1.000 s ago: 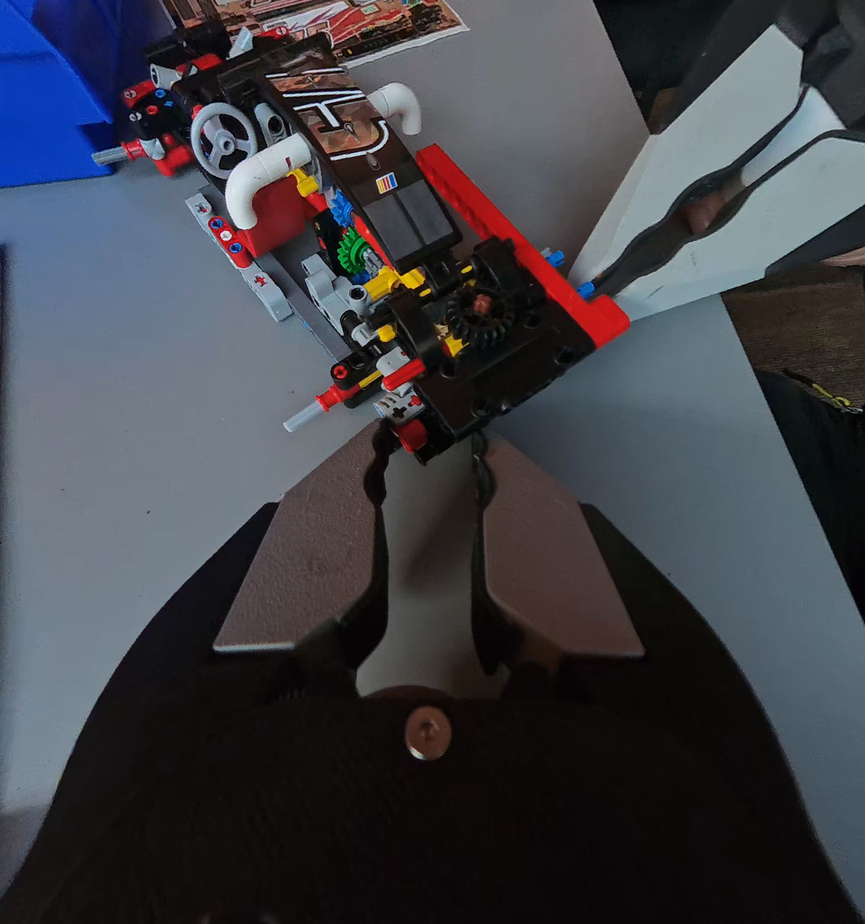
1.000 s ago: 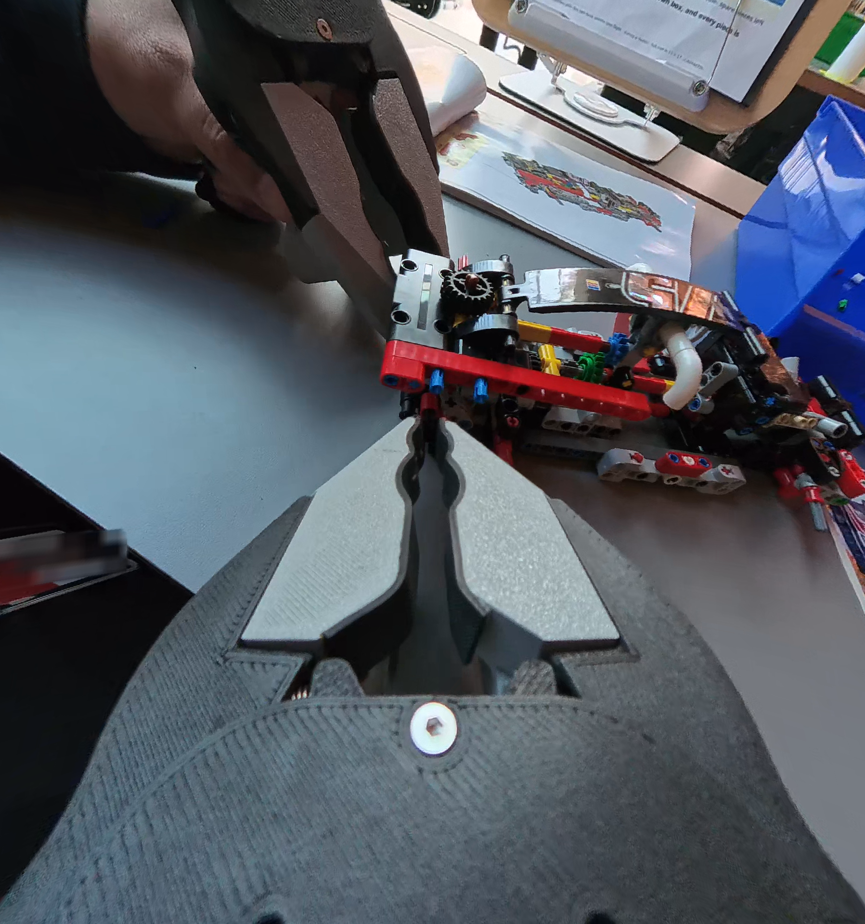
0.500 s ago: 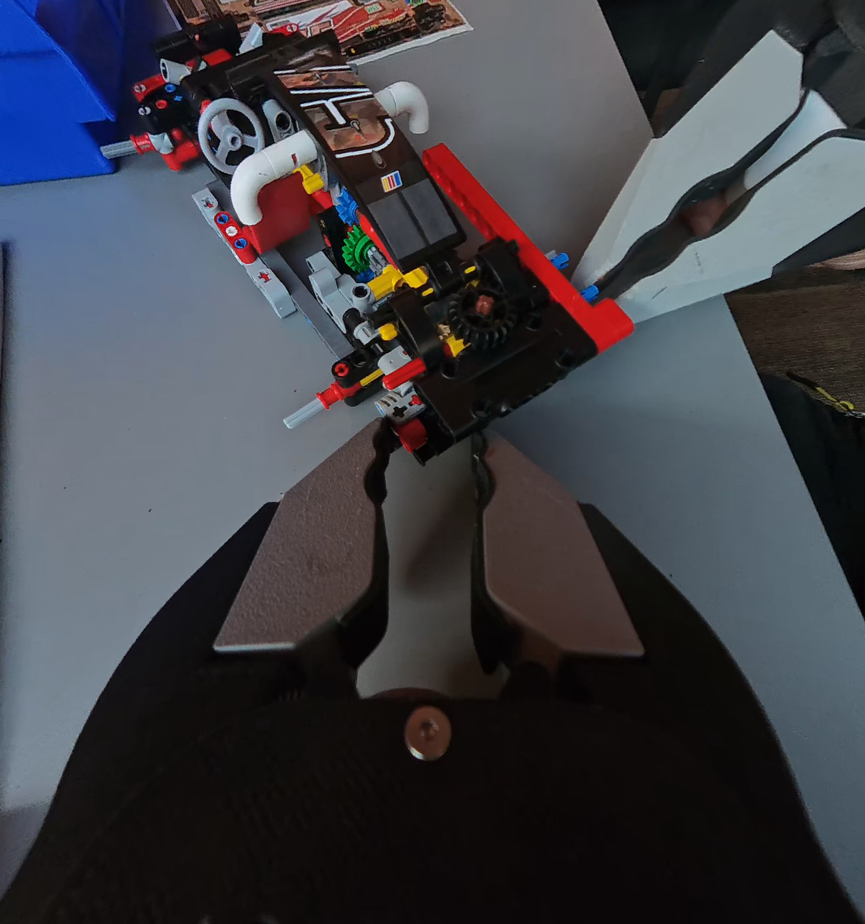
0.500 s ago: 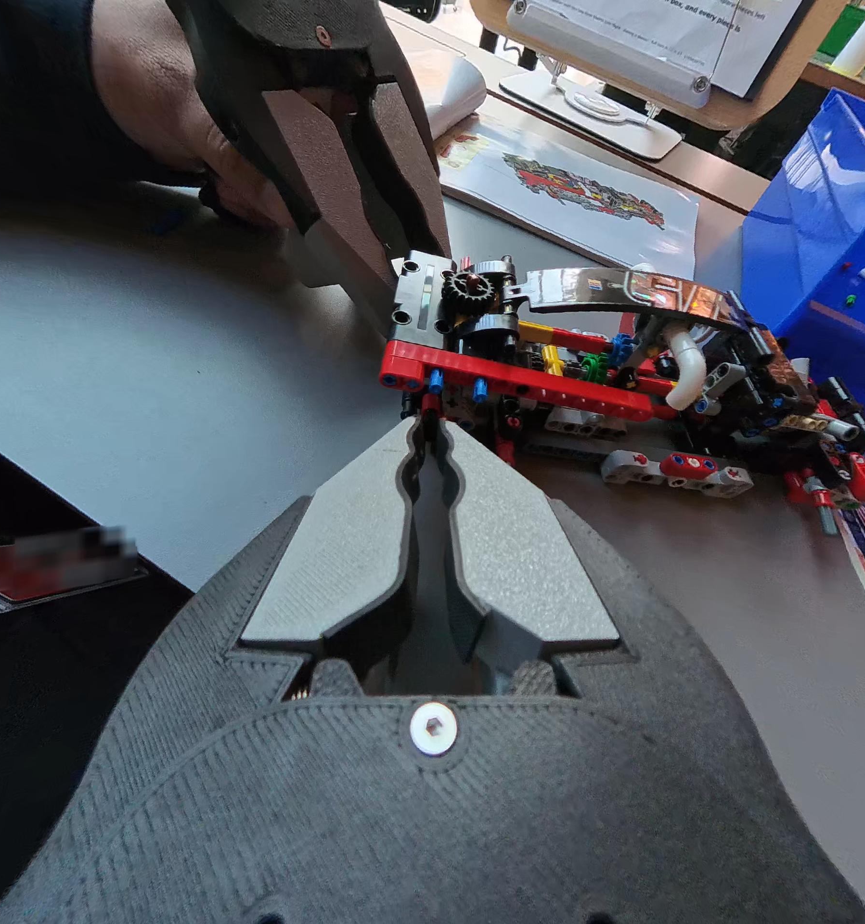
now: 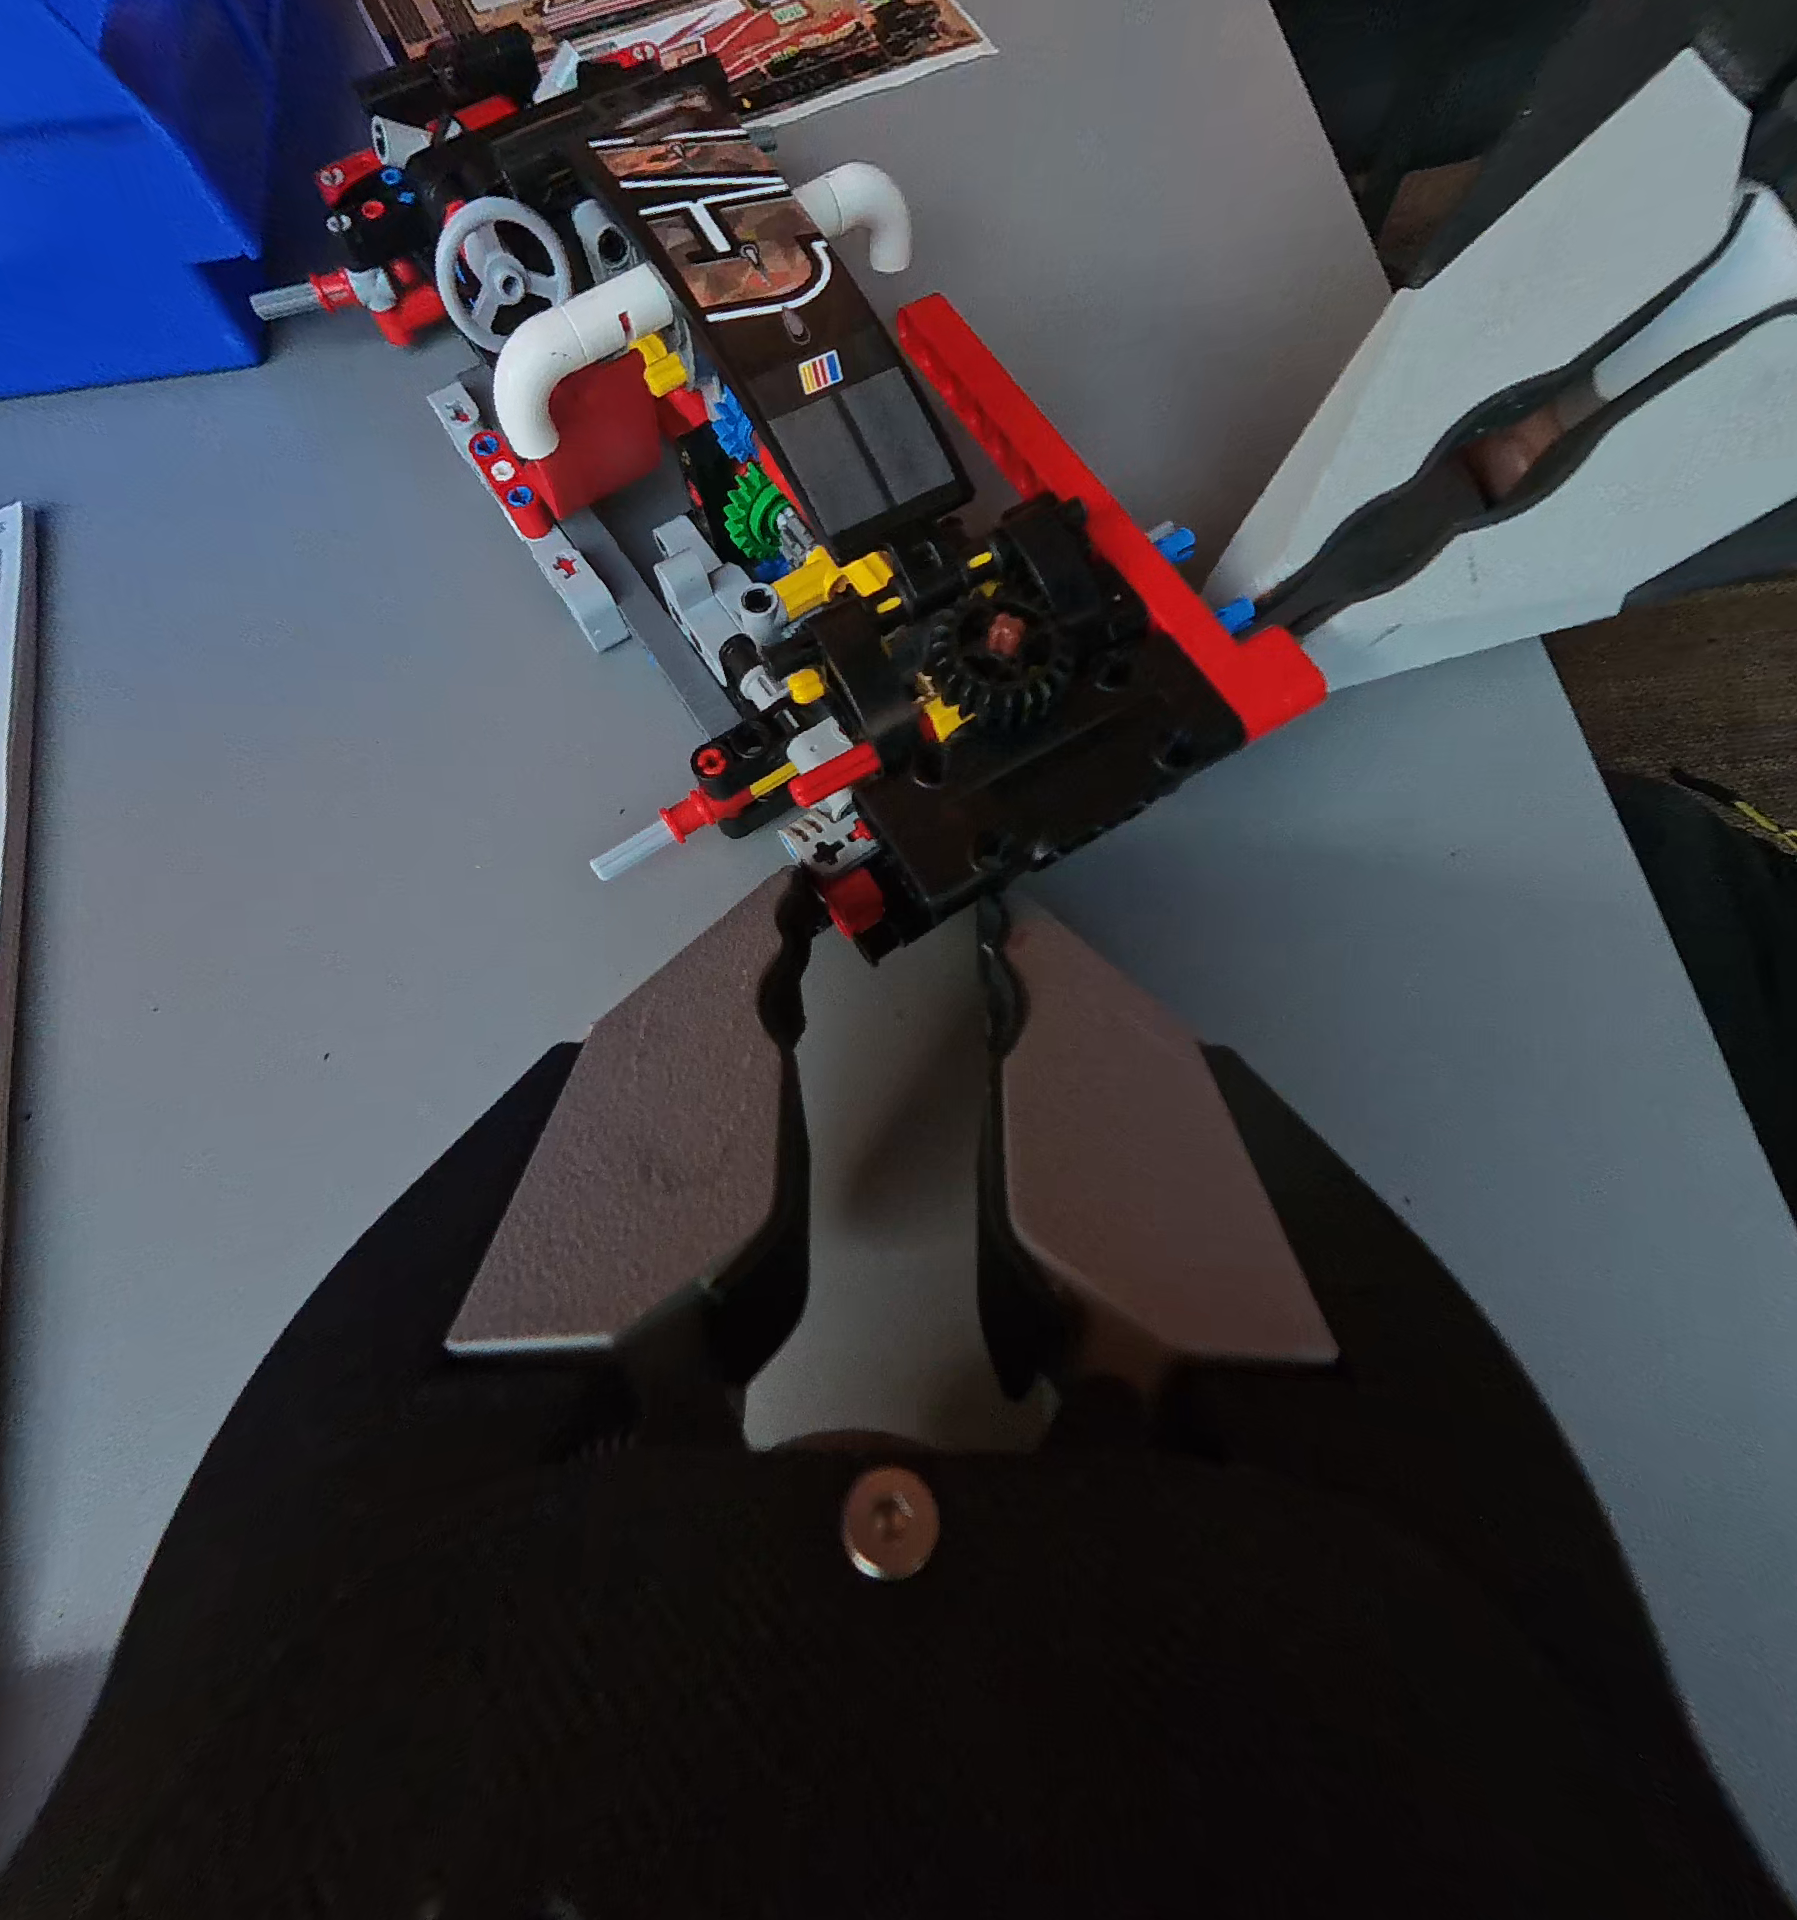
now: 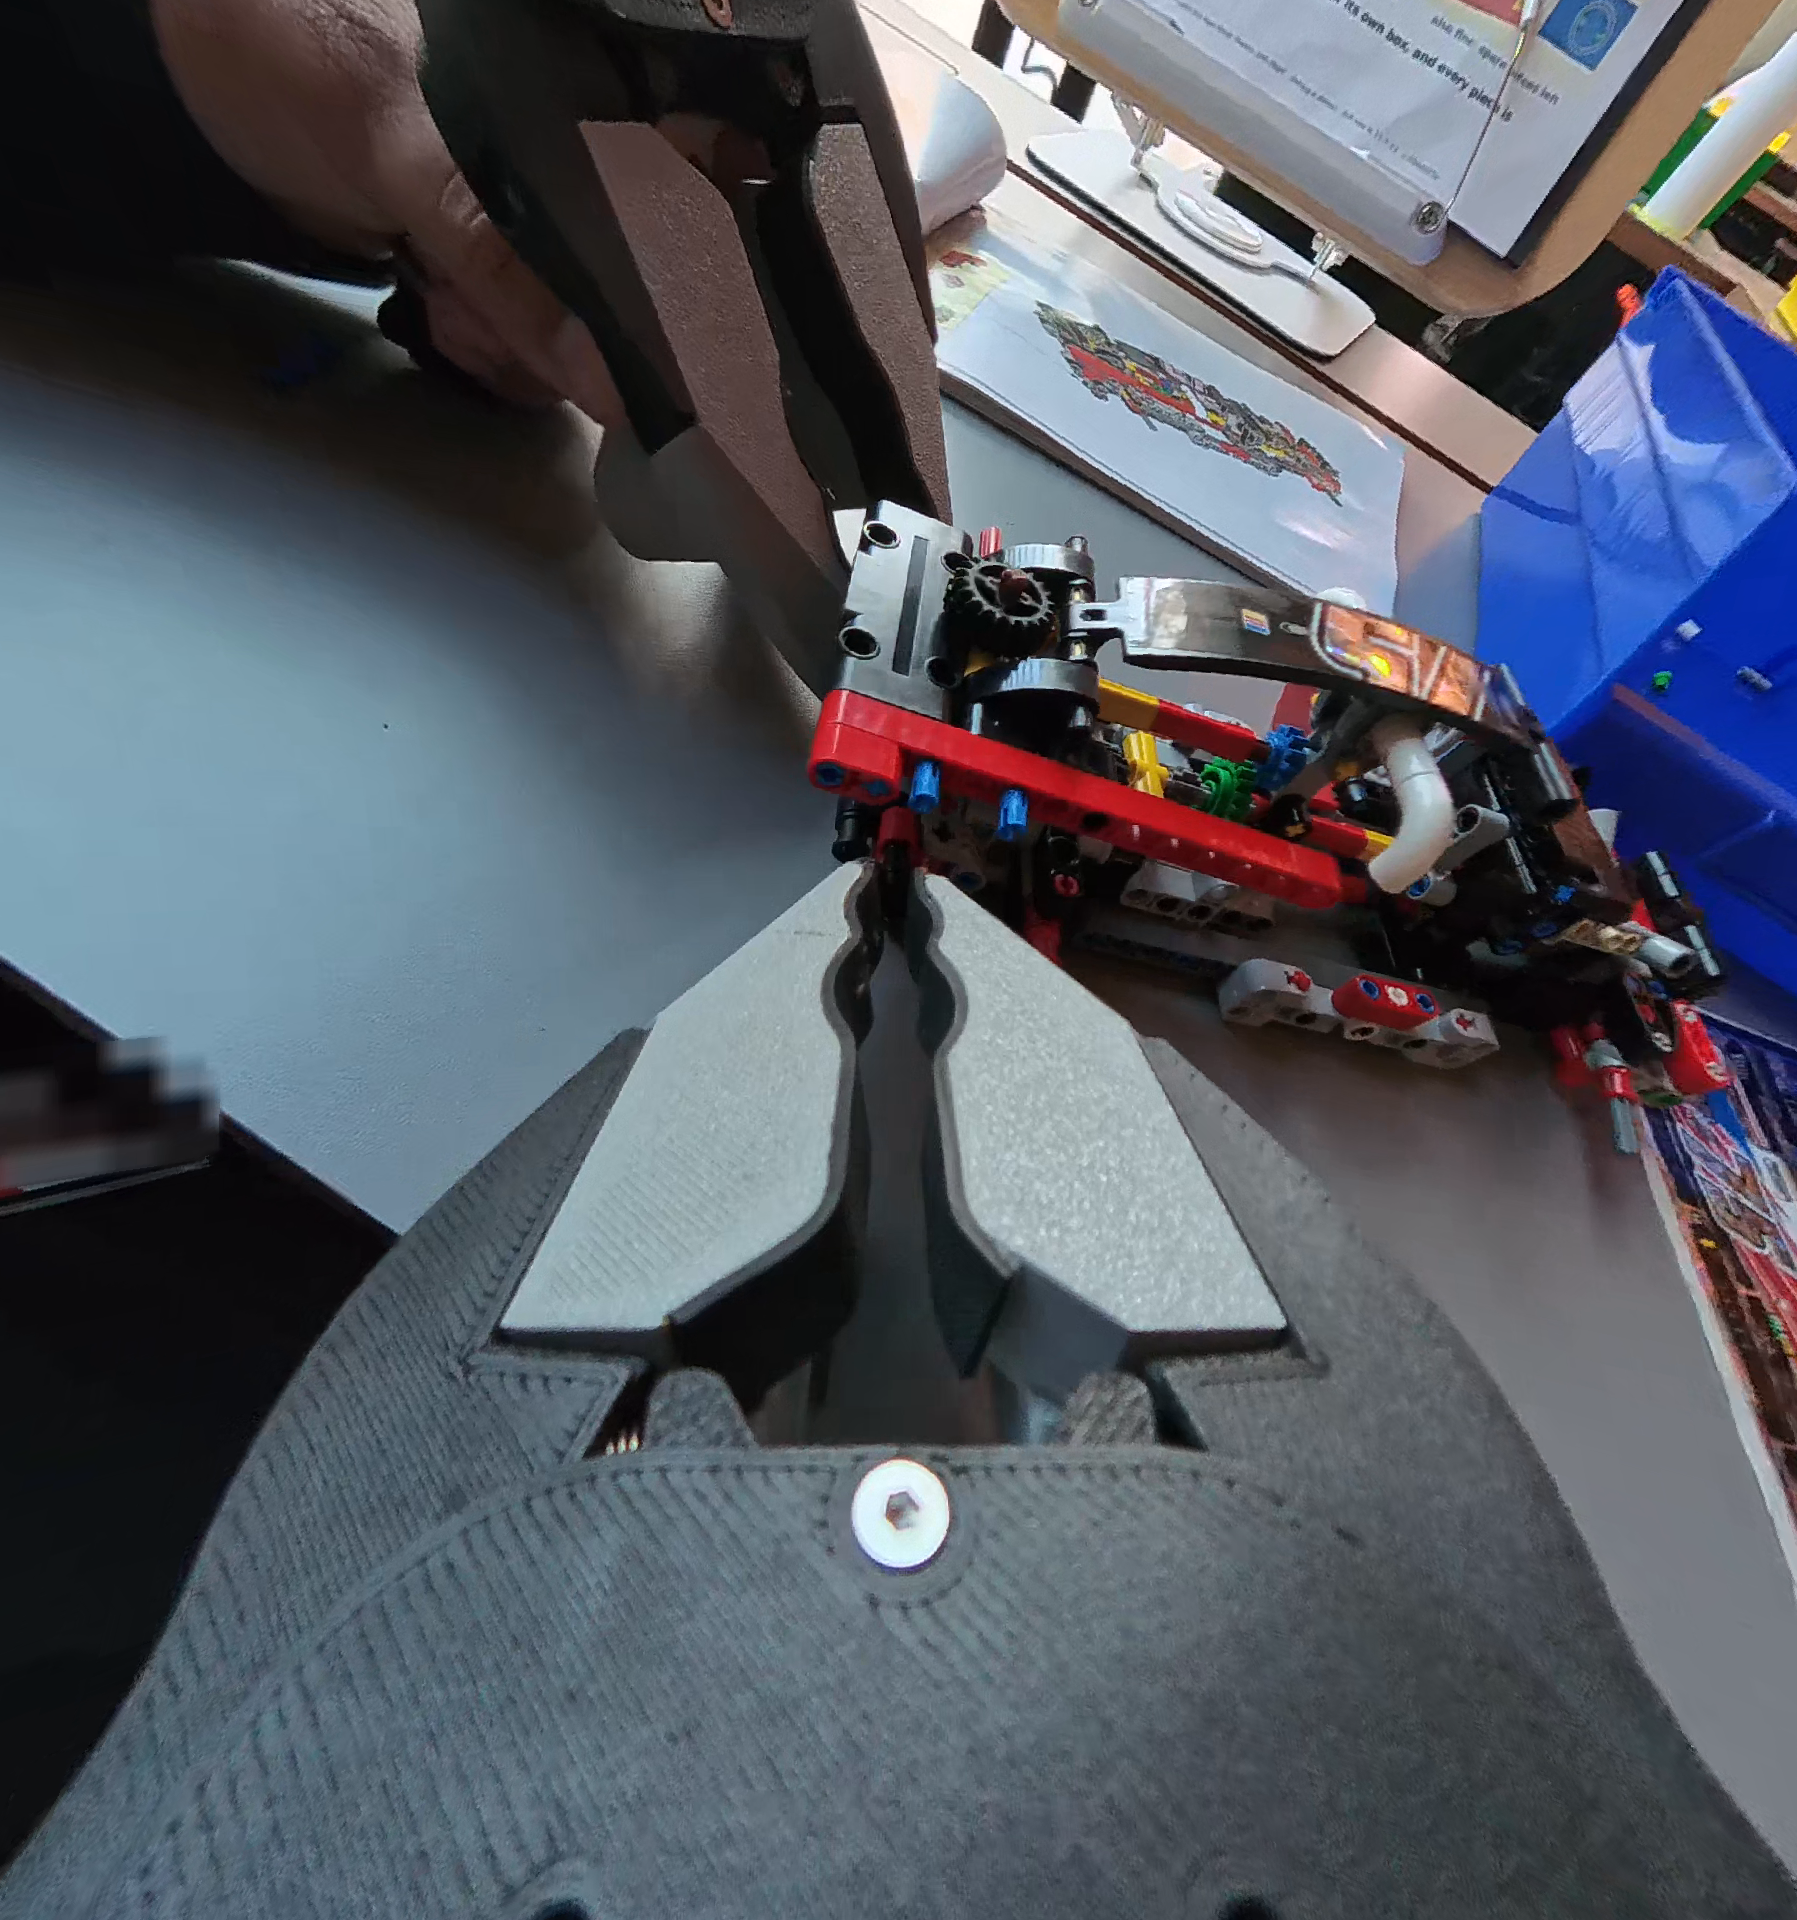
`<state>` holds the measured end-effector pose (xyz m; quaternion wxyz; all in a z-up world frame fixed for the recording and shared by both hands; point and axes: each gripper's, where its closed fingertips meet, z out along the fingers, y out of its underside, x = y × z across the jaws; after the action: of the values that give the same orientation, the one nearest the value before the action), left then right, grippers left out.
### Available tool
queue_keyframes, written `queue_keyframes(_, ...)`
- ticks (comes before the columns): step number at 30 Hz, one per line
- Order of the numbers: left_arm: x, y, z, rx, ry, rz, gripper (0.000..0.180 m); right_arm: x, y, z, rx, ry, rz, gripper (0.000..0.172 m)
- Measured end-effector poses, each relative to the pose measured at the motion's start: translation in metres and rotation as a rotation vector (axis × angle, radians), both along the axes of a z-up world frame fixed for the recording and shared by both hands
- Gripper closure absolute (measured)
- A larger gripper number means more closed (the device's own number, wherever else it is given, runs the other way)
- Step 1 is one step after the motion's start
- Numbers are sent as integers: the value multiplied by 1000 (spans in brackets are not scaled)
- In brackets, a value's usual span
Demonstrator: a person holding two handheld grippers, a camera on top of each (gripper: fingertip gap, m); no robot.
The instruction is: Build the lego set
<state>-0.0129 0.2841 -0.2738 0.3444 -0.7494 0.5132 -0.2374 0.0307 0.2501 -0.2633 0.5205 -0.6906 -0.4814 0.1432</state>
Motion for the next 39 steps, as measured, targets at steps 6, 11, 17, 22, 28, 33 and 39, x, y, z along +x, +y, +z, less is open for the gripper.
queue_keyframes(6,-1,2,0,13,10,19,151,-1,1,-2,9,-31,-51,170)
queue_keyframes(11,-2,3,-1,27,18,26,152,-1,2,-2,-45,4,-49,170)
queue_keyframes(17,-2,4,-1,37,25,41,152,-2,3,-2,74,-86,-61,170)
queue_keyframes(22,-2,4,0,-15,-9,60,150,-2,4,0,2,-2,-40,170)
queue_keyframes(28,-3,0,2,-97,-57,71,148,-2,3,1,-34,41,-30,170)
queue_keyframes(33,-12,-7,2,-38,-30,11,155,-2,3,1,-40,46,-27,170)
queue_keyframes(39,-13,-7,5,-13,-42,13,156,-2,3,1,-24,30,-37,170)
